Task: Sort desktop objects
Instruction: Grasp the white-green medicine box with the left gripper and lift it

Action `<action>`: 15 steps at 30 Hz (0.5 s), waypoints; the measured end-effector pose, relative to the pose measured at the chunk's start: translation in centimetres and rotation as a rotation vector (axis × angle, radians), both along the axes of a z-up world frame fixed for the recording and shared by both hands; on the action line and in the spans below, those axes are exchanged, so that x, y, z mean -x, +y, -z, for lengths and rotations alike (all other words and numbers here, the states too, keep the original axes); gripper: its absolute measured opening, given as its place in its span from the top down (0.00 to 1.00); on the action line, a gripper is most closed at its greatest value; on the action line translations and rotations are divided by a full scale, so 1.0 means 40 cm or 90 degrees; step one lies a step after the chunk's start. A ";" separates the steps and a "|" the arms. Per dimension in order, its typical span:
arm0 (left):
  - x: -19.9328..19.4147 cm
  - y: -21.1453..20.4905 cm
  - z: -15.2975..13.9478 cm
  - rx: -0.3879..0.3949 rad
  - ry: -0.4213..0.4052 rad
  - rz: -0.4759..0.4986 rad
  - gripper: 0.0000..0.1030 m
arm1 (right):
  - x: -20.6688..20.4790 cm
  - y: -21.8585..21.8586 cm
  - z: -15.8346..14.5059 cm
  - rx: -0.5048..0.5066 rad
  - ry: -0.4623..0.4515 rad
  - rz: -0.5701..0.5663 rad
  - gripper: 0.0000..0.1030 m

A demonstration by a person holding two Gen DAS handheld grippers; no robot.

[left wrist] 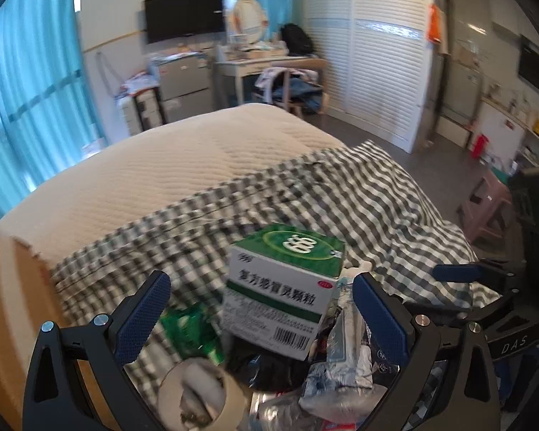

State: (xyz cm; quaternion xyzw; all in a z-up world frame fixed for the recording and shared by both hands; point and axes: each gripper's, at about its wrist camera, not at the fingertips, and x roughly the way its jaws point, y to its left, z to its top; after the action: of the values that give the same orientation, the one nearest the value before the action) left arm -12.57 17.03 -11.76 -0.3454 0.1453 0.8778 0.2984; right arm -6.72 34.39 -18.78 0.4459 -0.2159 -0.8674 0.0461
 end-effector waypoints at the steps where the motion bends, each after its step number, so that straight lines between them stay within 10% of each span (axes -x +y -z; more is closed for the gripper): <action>1: 0.008 0.008 0.008 0.002 0.002 0.006 0.00 | 0.007 0.002 0.014 0.020 -0.007 -0.008 0.00; 11: 0.071 0.060 0.111 0.031 -0.057 0.027 0.00 | 0.055 0.000 0.103 0.097 -0.073 -0.047 0.20; 15: 0.065 0.077 0.141 0.052 -0.061 0.025 0.14 | 0.069 -0.019 0.117 0.131 -0.080 -0.086 0.58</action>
State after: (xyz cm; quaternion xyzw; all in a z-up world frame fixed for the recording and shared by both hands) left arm -15.18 20.11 -17.42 -0.3959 0.1732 0.8478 0.3074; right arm -9.50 33.61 -23.46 0.5058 -0.2755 -0.8060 0.1364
